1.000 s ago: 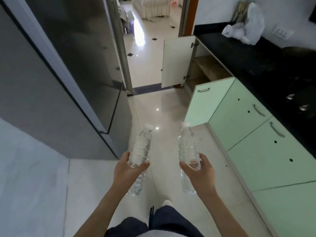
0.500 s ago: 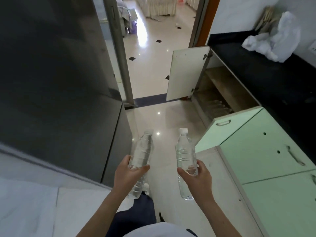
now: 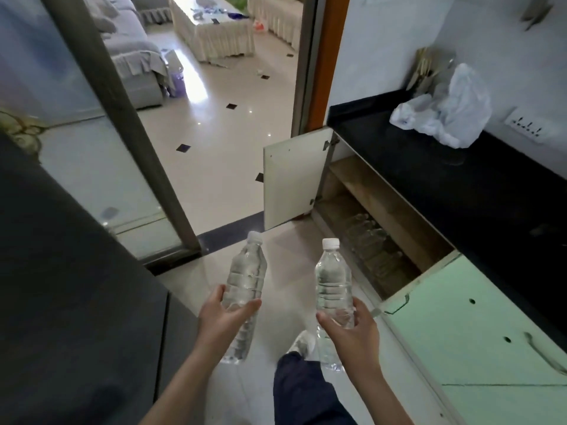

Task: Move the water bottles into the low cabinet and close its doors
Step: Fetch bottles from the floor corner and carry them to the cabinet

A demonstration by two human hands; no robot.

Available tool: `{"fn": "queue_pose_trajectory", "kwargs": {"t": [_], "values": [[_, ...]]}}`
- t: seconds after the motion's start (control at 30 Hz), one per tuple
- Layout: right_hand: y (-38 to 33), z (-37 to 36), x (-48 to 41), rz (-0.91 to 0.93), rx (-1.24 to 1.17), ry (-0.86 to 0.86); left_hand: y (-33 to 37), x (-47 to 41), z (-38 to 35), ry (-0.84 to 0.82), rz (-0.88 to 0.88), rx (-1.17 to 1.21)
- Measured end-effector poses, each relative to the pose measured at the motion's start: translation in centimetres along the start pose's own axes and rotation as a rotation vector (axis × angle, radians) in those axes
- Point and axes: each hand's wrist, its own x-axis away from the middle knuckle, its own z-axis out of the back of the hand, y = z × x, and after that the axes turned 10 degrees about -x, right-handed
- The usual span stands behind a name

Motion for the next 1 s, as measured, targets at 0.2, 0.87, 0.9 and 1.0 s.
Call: {"fn": "queue_pose_trajectory", "kwargs": {"t": [0.2, 0.87, 0.9, 1.0], "values": [[-2.1, -0.8, -12.8, -0.052, -0.01, 0.065, 7.7, -9.6, -5.1, -0.057, -0.014, -0.052], [-8.8, -3.8, -33.5, -0.244, -0.19, 0.587, 23.7, -38.9, -17.2, -0.613, -0.109, -0.3], [-8.7, -4.5, -33.7, -0.281, -0.212, 0.64, 24.0, -40.1, -17.6, -0.673, -0.109, -0.342], [-8.8, -6.4, -35.0, -0.343, -0.254, 0.762, 25.0, -43.8, -18.9, -0.815, -0.131, -0.427]]}}
